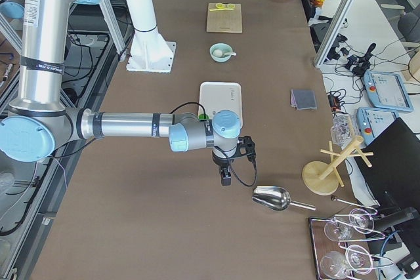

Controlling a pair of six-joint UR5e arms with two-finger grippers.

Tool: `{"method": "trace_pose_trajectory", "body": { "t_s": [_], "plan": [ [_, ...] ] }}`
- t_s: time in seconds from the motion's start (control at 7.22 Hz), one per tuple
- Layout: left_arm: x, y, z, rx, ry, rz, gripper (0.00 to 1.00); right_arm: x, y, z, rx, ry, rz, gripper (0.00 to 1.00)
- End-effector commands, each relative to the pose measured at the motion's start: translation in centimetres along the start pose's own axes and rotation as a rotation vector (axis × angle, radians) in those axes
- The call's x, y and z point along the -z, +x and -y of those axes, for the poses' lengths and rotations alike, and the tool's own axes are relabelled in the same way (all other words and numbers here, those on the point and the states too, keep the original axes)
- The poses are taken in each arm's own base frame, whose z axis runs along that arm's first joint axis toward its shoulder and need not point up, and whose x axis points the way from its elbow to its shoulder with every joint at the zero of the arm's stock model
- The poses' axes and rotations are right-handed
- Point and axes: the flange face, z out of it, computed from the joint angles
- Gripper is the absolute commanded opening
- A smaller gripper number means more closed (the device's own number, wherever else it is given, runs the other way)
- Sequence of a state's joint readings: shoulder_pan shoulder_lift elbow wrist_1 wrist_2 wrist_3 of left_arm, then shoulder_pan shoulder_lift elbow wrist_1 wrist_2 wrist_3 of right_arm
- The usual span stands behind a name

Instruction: Put spoon and bun in bowl

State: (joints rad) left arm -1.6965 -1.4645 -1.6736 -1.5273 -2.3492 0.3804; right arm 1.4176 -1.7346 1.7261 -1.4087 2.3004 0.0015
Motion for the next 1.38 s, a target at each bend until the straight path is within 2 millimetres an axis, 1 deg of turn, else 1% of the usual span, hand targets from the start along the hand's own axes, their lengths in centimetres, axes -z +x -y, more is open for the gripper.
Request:
{"method": "trace_pose_trajectory", "body": {
  "t_s": [0.0,0.14,0.42,0.55,0.69,1.25],
  "plan": [
    [1.2,1.4,0.2,-0.002,-0.001,0.002,0.99,0.0,0.1,-0.1,-0.002,0.0,0.0,1.0],
    [1.4,1.6,0.5,-0.004,0.003,0.002,0.99,0.0,-0.1,-0.1,0.0,0.0,0.005,1.0],
    [1.5,2.4,1.0,0.073,0.005,0.0,0.99,0.0,-0.2,-0.1,0.001,0.002,0.019,1.0],
    [1.3,2.4,0.8,0.062,0.002,-0.001,0.99,0.0,-0.2,-0.1,0.003,0.001,0.019,1.0],
    [1.5,2.7,1.0,0.052,0.009,0.0,0.99,0.0,-0.2,-0.2,0.003,0.0,0.019,1.0],
    [1.6,2.8,1.0,0.048,0.013,0.001,0.99,-0.1,-0.1,-0.2,0.0,-0.001,0.019,1.0]
  ]
}}
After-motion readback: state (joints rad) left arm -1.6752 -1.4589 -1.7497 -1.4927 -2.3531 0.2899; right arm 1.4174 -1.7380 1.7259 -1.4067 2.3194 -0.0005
